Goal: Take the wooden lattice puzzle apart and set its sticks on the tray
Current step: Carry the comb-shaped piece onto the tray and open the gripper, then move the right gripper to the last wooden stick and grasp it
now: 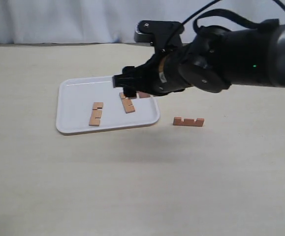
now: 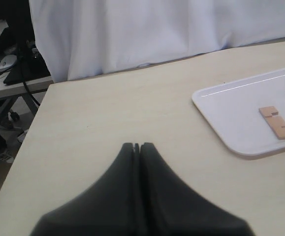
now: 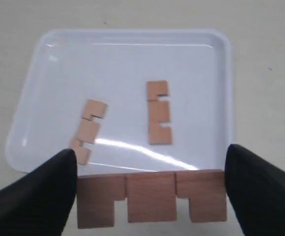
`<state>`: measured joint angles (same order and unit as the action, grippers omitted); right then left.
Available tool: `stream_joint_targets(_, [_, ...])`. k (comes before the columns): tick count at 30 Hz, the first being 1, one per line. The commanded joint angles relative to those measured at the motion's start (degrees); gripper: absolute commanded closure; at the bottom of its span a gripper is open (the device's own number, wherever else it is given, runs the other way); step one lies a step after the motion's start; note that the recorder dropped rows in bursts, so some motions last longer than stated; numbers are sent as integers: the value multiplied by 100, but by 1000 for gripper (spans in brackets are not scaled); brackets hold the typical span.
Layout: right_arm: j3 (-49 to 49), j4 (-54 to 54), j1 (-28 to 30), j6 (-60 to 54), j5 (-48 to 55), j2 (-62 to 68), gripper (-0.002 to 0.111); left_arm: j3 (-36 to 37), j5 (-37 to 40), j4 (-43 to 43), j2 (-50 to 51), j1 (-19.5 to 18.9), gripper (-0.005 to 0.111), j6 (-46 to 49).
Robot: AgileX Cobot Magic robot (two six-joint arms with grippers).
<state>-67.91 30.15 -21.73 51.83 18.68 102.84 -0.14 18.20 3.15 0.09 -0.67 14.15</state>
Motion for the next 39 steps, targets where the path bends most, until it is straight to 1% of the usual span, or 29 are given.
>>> stream_joint_targets(1, [-662,202,-208,-16,-386,697,104,14,-48,6,-9,-8,107,-12])
stream_joint_targets(2, [-775,202,-232,-16,-398,843,103,14,-48,6,-9,-8,107,-12])
stream_joint_targets(4, [-1086,202,-243,-1,-378,1280,96,14,-48,6,-9,-8,107,-12])
stream_joint_targets(5, [-1239,202,-243,-1,-312,1561,87,14,-48,6,-9,-8,107,-12])
stream_joint_targets(6, [-1307,222,-243,-1,-299,1688,82,14,-48,6,-9,-8,107,-12])
stream_joint_targets(8, [-1514,227,-243,-1,-390,2031,58,14,-48,6,-9,-8,107,-12])
stream_joint_targets(11, [-1649,227,-243,-1,-407,2173,32,14,-48,6,-9,-8,107,-12])
stream_joint_targets(12, [-1682,227,-243,-12,-364,2173,25,14,-48,6,-9,-8,107,-12])
stream_joint_targets(13, [-1693,227,-243,-23,-310,2125,23,14,-48,6,-9,-8,107,-12])
stream_joint_targets(18, [-1718,206,-243,-51,193,1812,22,14,-48,6,-9,-8,107,-12])
stream_joint_targets(22, [-1718,206,-243,-309,1102,1490,22,14,-48,6,-9,-8,107,-12])
stream_joint_targets(26, [-1718,-150,-228,-1084,2207,1226,23,14,-48,6,-9,-8,107,-12])
stream_joint_targets(29, [-1718,-487,-25,-1509,3036,1184,23,14,-48,6,-9,-8,107,-12])
stream_joint_targets(31, [-1681,-779,167,-1851,3393,1184,23,14,-48,6,-9,-8,107,-12])
stream_joint_targets(34, [-1418,-1142,425,-2232,3437,1125,23,14,-48,6,-9,-8,107,-12])
stream_joint_targets(39, [-790,-1208,798,-2209,2845,1028,23,14,-48,6,-9,-8,107,-12])
